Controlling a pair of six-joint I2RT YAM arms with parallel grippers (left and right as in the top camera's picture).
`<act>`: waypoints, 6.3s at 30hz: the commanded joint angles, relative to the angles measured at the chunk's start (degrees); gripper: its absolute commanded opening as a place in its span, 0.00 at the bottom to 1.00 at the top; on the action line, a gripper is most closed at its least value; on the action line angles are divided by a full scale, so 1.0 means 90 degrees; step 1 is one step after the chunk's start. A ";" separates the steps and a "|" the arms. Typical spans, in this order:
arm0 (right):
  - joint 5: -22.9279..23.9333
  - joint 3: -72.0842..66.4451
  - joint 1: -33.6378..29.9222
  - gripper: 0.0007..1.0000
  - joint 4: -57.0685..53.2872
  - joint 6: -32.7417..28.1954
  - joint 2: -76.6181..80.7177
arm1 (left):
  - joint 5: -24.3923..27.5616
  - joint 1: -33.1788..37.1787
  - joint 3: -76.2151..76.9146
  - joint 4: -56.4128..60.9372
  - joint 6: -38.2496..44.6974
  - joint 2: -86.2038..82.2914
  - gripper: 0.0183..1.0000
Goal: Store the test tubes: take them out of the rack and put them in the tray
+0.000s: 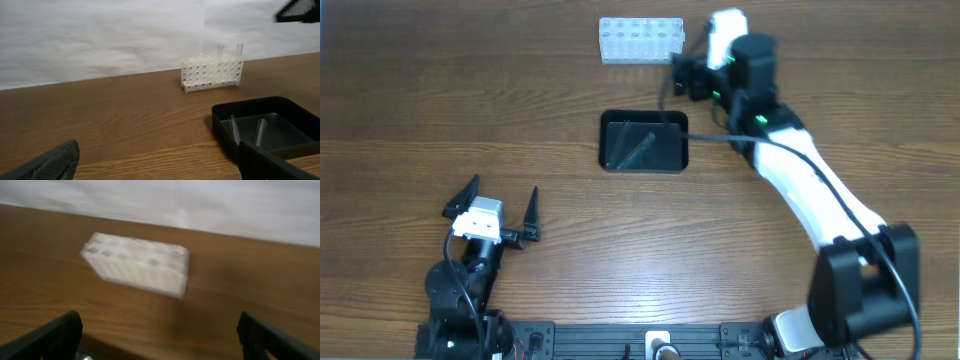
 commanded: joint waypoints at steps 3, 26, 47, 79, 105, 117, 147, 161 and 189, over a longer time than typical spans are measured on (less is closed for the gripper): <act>0.1115 0.1880 0.0784 0.97 -0.1088 0.0420 0.1173 | 0.0104 0.0049 -0.0029 -0.0005 0.0063 -0.0051 1.00; 0.2373 0.4609 0.1161 0.94 -0.2028 0.1549 0.3572 | 0.0104 0.0049 -0.0029 -0.0005 0.0063 -0.0051 1.00; 0.2560 0.4609 0.1037 0.89 -0.1171 0.1496 0.4119 | 0.0104 0.0049 -0.0029 -0.0005 0.0063 -0.0051 1.00; 0.2698 0.4609 0.1030 0.36 -0.1239 0.1350 0.4189 | 0.0104 0.0049 -0.0029 -0.0005 0.0063 -0.0051 1.00; 0.2725 0.4609 0.1015 0.12 -0.1277 0.1234 0.4189 | 0.0104 0.0049 -0.0029 -0.0005 0.0063 -0.0051 1.00; 0.2749 0.4609 0.1013 0.10 -0.1384 0.1112 0.3825 | 0.0104 0.0049 -0.0029 -0.0005 0.0063 -0.0051 1.00; 0.0648 0.4442 0.0964 0.07 -0.5348 0.0974 0.1914 | 0.0104 0.0049 -0.0029 -0.0005 0.0063 -0.0051 1.00; -0.0860 0.3240 0.0940 0.09 -0.4845 0.0971 0.2402 | 0.0104 0.0049 -0.0029 -0.0005 0.0063 -0.0051 1.00; -0.1426 0.2370 0.0797 0.27 -0.4369 0.0901 0.2402 | 0.0104 0.0049 -0.0029 -0.0005 0.0063 -0.0051 1.00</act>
